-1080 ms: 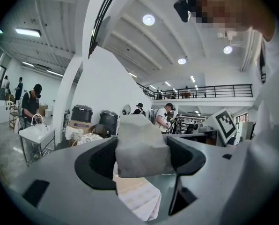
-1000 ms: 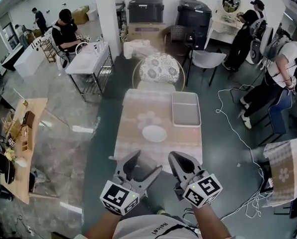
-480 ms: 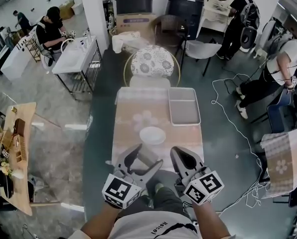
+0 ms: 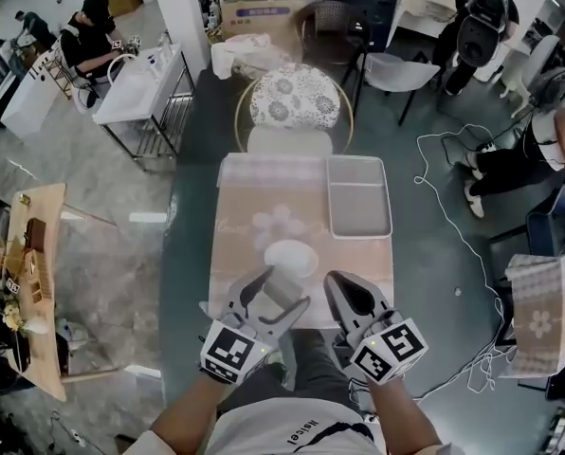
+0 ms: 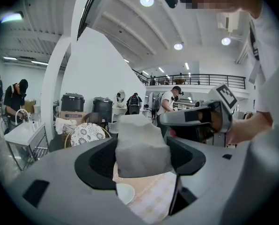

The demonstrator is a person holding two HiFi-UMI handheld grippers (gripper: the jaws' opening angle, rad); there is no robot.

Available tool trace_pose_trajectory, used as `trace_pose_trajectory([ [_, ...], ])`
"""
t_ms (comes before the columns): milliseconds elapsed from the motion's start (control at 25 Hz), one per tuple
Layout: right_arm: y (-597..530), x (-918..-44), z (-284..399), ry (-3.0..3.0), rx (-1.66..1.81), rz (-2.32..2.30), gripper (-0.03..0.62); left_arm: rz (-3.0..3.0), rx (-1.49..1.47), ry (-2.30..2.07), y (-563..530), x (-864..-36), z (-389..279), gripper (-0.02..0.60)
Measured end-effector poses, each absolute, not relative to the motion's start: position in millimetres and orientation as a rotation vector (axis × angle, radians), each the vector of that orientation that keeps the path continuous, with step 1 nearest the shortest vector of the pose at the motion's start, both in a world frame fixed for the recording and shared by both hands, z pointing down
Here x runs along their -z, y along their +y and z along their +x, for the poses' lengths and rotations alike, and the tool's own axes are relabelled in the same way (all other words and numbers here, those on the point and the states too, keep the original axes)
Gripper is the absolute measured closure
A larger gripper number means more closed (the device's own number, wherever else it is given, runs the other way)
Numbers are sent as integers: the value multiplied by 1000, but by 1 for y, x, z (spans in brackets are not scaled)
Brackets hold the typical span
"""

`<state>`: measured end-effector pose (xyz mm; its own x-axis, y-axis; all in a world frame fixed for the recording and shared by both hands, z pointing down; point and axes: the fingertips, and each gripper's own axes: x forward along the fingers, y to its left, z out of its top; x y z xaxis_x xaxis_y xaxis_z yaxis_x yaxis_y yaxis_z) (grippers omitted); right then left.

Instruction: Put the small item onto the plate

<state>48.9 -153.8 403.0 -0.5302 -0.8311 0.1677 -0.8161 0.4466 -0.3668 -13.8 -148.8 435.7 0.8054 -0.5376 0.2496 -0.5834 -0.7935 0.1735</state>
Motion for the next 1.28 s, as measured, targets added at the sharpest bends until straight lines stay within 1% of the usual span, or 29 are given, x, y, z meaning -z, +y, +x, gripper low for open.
trace_pose_trajectory([
  [200,-179,-433,54,2652,701,-1503,579,2753,-333,-854,-176,-463,-4,250],
  [400,-200,-472,61,2630,736,-1538,579,2746,-414,-852,-197,-508,4,250],
  [1000,-221,-586,68,2584,775,-1622,579,2727,-606,-764,-221,-657,19,250],
  [1280,-224,-625,69,2594,785,-1650,579,2723,-681,-722,-220,-701,27,250],
])
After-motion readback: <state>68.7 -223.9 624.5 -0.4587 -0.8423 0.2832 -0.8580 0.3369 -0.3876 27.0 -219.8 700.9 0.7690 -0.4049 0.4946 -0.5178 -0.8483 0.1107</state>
